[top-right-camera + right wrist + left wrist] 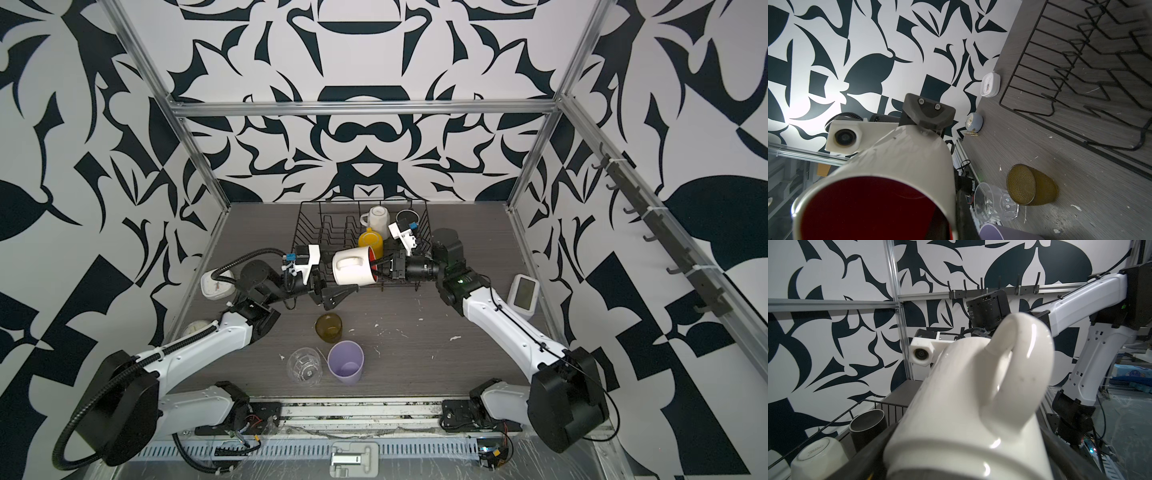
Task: Load the cups into the dish rack
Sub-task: 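Carry the red-lined mug over the rack while the left gripper reaches toward it, then close the left gripper on the mug while the right gripper opens and withdraws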
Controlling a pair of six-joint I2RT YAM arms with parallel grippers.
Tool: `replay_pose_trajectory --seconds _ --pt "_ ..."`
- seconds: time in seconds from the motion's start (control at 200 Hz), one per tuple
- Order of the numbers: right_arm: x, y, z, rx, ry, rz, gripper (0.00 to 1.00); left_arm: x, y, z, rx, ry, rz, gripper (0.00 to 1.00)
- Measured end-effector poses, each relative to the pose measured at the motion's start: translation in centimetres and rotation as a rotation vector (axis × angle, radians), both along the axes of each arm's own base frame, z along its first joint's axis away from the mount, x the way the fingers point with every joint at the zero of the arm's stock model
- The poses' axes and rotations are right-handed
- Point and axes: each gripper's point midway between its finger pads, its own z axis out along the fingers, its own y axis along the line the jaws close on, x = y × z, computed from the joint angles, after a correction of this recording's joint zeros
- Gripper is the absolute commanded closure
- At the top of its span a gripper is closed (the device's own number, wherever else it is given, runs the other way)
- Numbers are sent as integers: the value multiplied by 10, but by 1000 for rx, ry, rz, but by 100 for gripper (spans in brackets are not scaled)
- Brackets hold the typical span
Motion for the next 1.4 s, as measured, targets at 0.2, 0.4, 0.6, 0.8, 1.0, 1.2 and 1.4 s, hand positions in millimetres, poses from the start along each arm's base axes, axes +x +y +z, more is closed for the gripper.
replay_pose_trajectory --seconds 0.2,0.4,0.6,0.8,1.0,1.2,1.4 --pt "-1 8 2 19 5 22 100 -2 -1 1 -8 8 -19 1" --pt "-3 15 5 41 2 43 100 -5 -2 6 -18 5 -39 1" --pt "-2 21 3 52 18 55 100 -6 -3 8 -25 9 -60 0" --pt "-3 22 7 64 13 60 100 -8 -4 11 -32 14 -83 2" --pt "-4 25 10 79 10 74 100 -10 -4 14 -41 16 -98 8" --pt "-4 27 11 90 15 87 100 -10 -3 16 -46 20 -99 24" --pt "-3 28 10 93 17 86 100 -7 -4 15 -45 24 -102 62"
